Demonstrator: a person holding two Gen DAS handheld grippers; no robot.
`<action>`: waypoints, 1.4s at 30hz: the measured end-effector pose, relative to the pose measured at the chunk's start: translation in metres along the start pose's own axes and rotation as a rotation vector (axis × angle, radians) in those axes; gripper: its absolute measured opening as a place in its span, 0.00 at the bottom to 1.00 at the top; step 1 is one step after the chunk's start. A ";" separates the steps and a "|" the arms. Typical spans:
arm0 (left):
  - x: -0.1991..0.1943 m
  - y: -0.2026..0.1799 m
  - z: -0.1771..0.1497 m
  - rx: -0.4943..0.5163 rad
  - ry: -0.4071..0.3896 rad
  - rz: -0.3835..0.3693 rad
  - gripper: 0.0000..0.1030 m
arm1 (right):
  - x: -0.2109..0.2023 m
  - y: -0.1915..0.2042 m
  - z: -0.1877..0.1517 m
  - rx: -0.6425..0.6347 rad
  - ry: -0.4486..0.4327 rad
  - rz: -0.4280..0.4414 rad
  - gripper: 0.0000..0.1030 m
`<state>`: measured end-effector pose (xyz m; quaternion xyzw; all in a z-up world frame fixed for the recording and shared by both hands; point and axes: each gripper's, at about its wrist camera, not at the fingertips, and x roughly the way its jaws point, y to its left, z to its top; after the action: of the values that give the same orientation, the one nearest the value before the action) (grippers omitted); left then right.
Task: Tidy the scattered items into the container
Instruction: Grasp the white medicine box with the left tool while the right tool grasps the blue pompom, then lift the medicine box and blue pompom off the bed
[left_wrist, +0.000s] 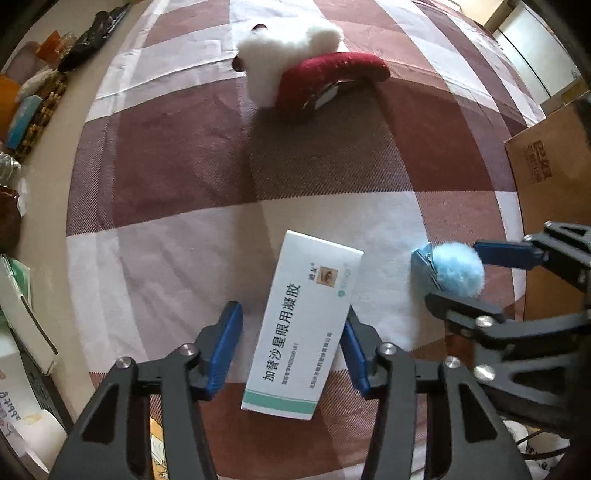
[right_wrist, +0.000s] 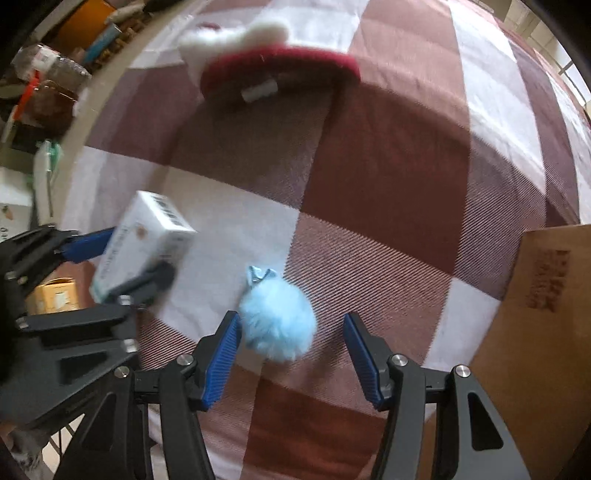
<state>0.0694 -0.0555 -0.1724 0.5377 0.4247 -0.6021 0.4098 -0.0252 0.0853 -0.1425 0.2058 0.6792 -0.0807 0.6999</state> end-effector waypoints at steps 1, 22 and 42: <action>0.000 0.001 -0.001 -0.007 -0.003 -0.004 0.49 | -0.002 0.002 0.000 -0.011 -0.018 -0.017 0.58; -0.008 -0.002 -0.022 -0.131 0.000 -0.011 0.38 | -0.048 -0.003 -0.019 0.031 -0.082 -0.044 0.31; -0.036 0.011 -0.041 -0.134 0.015 -0.019 0.38 | -0.020 -0.017 -0.025 0.043 -0.052 -0.041 0.34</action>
<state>0.0952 -0.0183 -0.1402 0.5094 0.4723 -0.5721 0.4360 -0.0562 0.0762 -0.1253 0.2049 0.6629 -0.1149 0.7109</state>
